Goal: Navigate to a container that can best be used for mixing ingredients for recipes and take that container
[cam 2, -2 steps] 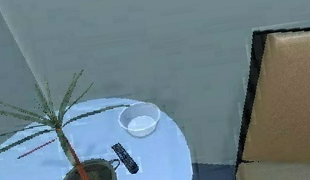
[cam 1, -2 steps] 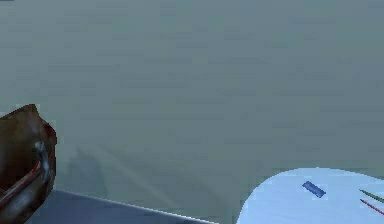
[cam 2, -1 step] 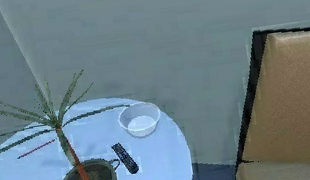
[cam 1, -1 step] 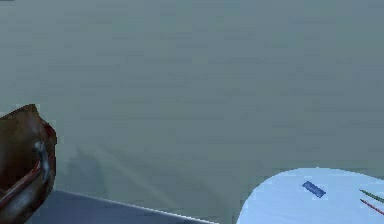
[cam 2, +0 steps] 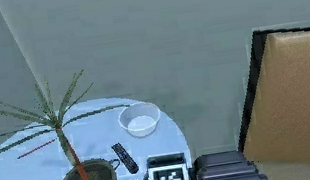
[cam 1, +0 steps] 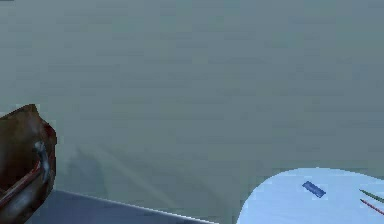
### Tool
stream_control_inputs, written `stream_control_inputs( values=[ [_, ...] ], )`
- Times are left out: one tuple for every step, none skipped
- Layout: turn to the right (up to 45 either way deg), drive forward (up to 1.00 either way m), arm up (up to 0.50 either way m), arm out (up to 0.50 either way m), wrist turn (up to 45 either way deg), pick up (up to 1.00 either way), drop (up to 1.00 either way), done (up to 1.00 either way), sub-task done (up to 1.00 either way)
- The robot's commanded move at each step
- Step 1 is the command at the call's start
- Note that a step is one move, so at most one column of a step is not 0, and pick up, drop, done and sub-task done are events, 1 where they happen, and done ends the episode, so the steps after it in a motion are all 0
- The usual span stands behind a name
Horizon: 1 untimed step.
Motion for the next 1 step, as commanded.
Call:
stream_control_inputs(
  values=[
    [0.0, 0.0, 0.0, 0.4, 0.0, 0.0, 0.0, 0.0, 0.0]
  ],
)
